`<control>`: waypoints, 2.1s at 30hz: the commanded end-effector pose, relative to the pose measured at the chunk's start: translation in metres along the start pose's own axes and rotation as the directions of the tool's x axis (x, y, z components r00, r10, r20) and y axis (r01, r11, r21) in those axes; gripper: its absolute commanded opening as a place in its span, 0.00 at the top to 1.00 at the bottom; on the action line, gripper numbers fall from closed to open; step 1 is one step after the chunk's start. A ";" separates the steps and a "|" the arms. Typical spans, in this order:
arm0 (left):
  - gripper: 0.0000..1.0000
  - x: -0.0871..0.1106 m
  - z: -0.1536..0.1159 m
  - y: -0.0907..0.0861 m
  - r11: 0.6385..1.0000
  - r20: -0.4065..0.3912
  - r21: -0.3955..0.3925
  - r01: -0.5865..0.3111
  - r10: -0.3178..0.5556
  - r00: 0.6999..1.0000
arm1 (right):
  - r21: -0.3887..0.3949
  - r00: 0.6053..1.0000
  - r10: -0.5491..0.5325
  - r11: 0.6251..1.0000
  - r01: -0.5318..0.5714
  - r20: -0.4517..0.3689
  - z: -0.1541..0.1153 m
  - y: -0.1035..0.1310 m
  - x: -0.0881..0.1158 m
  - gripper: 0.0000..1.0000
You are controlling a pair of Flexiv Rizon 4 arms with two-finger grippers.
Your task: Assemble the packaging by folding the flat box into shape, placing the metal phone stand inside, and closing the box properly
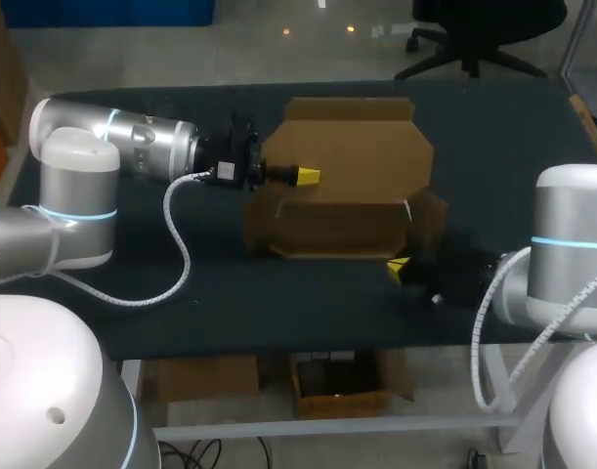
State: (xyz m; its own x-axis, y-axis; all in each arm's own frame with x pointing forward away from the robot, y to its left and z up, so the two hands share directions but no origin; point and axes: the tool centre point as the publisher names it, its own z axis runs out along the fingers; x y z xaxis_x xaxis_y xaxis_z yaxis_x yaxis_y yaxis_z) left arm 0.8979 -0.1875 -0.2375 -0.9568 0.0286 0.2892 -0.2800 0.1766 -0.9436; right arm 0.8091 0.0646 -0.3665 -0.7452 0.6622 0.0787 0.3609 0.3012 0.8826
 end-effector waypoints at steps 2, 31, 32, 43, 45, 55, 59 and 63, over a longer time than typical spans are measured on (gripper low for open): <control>1.00 -0.001 0.000 0.002 1.000 -0.001 -0.001 0.000 0.000 1.000 | -0.051 1.000 -0.003 0.999 0.002 -0.017 -0.074 -0.004 -0.009 1.00; 1.00 -0.001 0.000 0.002 1.000 -0.001 -0.001 0.000 0.000 1.000 | 0.034 0.996 -0.006 0.999 0.009 -0.088 -0.082 -0.014 -0.074 0.70; 1.00 -0.001 0.000 0.002 1.000 -0.001 -0.001 0.000 0.000 1.000 | 0.037 0.996 -0.006 0.999 0.010 -0.091 -0.080 -0.014 -0.075 0.69; 1.00 -0.001 0.000 0.002 1.000 -0.001 -0.001 0.000 0.000 1.000 | 0.058 0.992 -0.025 0.998 0.032 -0.120 -0.057 -0.015 -0.098 0.59; 1.00 -0.001 0.000 0.002 1.000 -0.001 -0.001 0.000 0.000 1.000 | 0.059 0.992 -0.029 0.998 0.036 -0.122 -0.051 -0.014 -0.100 0.58; 1.00 -0.001 0.000 0.002 1.000 -0.001 -0.001 0.000 0.000 1.000 | 0.052 0.988 -0.040 0.997 0.048 -0.147 -0.033 -0.006 -0.110 0.58; 1.00 -0.001 0.000 0.002 1.000 -0.001 -0.001 0.000 0.000 1.000 | 0.055 0.989 -0.044 0.997 0.052 -0.145 -0.028 -0.003 -0.113 0.58; 1.00 -0.001 0.000 0.002 1.000 -0.001 -0.001 0.000 0.000 1.000 | 0.057 0.989 -0.045 0.997 0.053 -0.140 -0.021 -0.001 -0.115 0.59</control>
State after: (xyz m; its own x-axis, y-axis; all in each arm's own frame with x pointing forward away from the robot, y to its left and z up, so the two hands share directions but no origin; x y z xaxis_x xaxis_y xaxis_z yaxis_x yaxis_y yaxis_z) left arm 0.8979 -0.1876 -0.2375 -0.9568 0.0285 0.2892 -0.2800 0.1767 -0.9436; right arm 0.8770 -0.0301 -0.3637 -0.8312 0.5467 0.1014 0.3501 0.3731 0.8592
